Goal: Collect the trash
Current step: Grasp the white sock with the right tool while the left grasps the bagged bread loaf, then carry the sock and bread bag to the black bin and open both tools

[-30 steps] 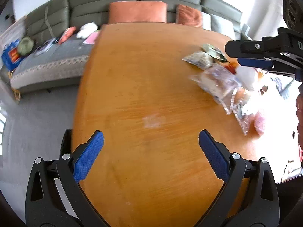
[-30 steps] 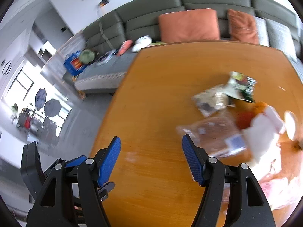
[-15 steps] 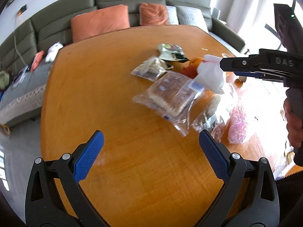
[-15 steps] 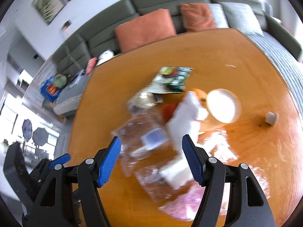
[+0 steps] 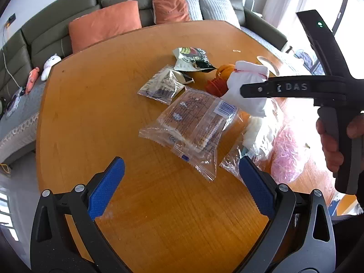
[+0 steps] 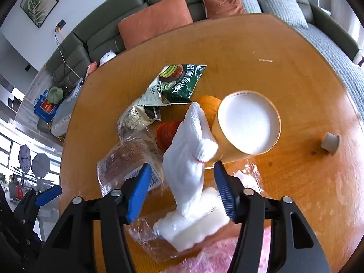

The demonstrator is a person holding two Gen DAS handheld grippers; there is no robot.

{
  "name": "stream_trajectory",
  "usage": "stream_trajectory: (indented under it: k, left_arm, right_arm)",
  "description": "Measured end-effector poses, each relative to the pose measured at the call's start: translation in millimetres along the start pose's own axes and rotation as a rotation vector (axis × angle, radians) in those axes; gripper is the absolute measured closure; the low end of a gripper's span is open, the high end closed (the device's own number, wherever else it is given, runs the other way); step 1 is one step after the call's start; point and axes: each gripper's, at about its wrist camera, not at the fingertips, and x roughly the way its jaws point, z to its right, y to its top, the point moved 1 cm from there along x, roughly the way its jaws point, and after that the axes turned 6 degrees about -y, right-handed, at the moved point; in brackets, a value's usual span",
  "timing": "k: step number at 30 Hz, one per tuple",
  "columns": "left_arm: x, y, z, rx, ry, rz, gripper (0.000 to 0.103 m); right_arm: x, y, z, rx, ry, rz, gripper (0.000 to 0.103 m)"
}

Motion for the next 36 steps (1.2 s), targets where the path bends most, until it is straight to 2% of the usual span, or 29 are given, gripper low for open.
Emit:
stream_trajectory:
  k: [1, 2, 3, 9, 16, 20, 24, 29, 31, 36]
  left_arm:
    - [2, 2, 1, 0.008, -0.003, -0.005, 0.006]
    - [5, 5, 1, 0.014, -0.006, -0.008, 0.006]
    - [8, 8, 2, 0.024, -0.009, -0.014, 0.006]
    - [30, 29, 6, 0.079, -0.037, -0.052, 0.006]
    - [71, 52, 11, 0.17, -0.075, -0.12, 0.006]
    - [89, 57, 11, 0.203, -0.094, -0.123, 0.006]
    - [95, 52, 6, 0.186, -0.114, -0.109, 0.007]
    - [87, 43, -8, 0.105, -0.138, -0.064, 0.024]
    - [82, 39, -14, 0.063, -0.152, -0.052, 0.027]
    - [63, 23, -20, 0.019, -0.123, -0.016, 0.029]
  right_arm:
    - [3, 2, 0, -0.004, 0.006, -0.006, 0.06]
    - [5, 3, -1, -0.006, 0.014, -0.01, 0.084]
    - [5, 5, -1, -0.002, 0.03, -0.009, 0.089]
    - [-12, 23, -4, 0.021, 0.115, 0.051, 0.09]
    - [-16, 32, 0, 0.056, 0.15, 0.052, 0.09]
    - [-15, 33, 0, 0.063, 0.149, 0.049, 0.09]
    - [-16, 32, 1, 0.066, 0.147, 0.046, 0.09]
    - [-19, 32, -6, 0.057, 0.151, 0.046, 0.09]
    - [-22, 31, -9, 0.046, 0.153, 0.05, 0.09]
    - [-33, 28, -22, 0.017, 0.161, 0.069, 0.09]
